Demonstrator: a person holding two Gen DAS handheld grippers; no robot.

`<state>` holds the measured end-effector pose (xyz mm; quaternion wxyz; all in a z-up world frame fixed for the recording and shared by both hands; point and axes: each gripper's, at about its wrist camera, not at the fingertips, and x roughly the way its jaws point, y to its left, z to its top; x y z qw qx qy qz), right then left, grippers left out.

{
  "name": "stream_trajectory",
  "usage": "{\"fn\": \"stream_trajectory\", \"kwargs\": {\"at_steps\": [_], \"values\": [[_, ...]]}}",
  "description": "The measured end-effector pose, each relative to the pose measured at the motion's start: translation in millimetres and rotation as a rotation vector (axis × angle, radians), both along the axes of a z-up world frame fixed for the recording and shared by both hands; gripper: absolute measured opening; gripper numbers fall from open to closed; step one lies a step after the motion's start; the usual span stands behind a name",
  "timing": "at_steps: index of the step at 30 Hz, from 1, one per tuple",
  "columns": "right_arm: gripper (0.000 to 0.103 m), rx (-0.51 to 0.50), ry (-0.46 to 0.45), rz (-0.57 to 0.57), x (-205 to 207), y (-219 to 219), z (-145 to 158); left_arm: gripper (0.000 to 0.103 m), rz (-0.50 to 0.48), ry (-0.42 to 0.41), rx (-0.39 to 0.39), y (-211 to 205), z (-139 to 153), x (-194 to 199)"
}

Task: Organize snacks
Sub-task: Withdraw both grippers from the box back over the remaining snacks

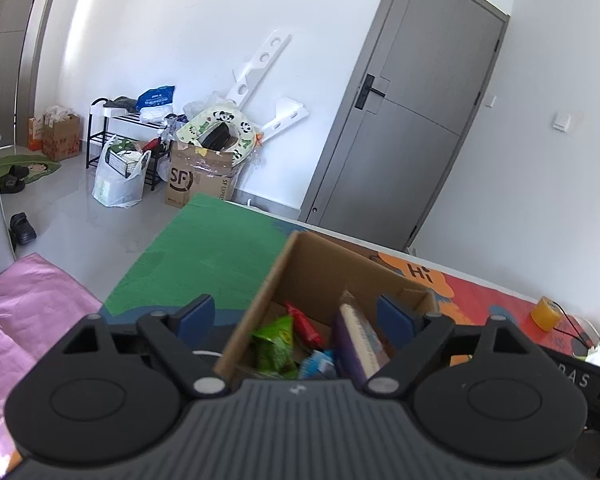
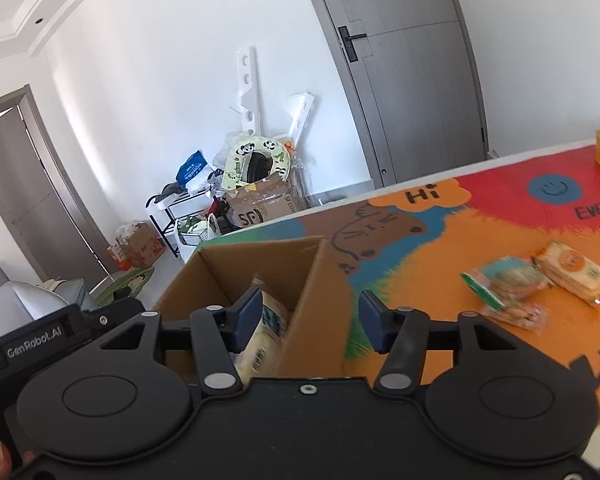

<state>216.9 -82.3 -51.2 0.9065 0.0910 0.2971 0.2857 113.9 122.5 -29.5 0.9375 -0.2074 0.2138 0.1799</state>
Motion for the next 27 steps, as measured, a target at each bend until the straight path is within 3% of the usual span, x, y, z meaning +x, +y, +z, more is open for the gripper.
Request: {"fn": "stream_trajectory", "kwargs": {"at_steps": [14,27], "values": [[0.065,0.036,0.018,-0.036,-16.5,-61.9,-0.2,0.092,-0.104,0.026,0.050,-58.3,3.9,5.4],[0.081,0.027,0.031,-0.088,-22.9,-118.5,-5.3,0.093,-0.194,0.086,0.034,-103.3,-3.5,11.8]]}}
